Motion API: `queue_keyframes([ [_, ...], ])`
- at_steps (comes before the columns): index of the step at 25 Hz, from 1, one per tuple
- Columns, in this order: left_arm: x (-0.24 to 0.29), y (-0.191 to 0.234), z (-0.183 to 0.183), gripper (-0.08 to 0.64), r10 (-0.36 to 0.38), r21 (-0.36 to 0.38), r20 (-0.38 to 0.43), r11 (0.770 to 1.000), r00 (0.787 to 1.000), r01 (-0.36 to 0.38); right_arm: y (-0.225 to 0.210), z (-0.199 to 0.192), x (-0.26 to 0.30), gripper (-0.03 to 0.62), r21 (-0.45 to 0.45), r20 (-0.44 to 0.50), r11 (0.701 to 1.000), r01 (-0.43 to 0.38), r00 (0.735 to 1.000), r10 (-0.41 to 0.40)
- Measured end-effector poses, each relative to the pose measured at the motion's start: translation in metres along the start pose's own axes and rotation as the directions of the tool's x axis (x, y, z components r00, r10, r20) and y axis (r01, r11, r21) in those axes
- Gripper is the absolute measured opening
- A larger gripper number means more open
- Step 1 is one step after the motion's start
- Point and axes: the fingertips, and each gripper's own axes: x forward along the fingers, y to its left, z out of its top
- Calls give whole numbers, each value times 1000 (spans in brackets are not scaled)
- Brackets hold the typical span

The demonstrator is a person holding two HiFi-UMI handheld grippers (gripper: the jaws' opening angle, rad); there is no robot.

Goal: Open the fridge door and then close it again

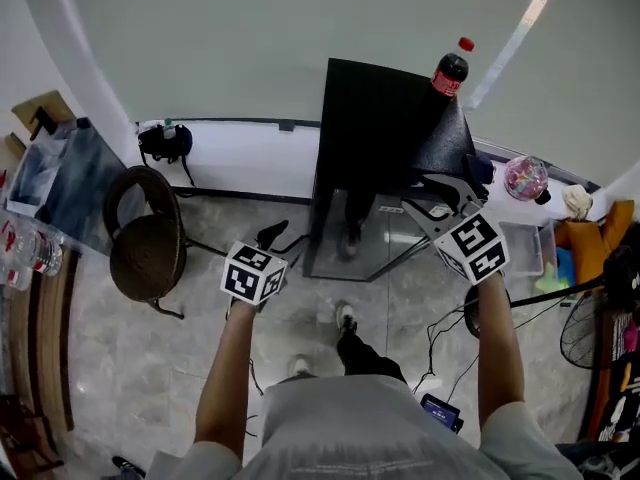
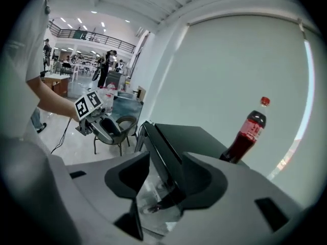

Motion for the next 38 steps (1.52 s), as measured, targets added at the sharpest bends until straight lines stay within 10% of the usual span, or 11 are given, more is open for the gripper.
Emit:
queue_keyframes([
  [12,87,22,-32,210,-54,-6,-140,999,989,54,8,-2,66,195,-228,-119,901,-369,929,350],
  [21,117,37,-54,204,-80,-55,-156,996,985,72,20,-12,80,190,-297,-175,845,-445,895,410],
  [38,123,29,-55,138,-57,-103,-82,993,995,48,19,-11,81,175,-241,-121,851,-467,884,451],
])
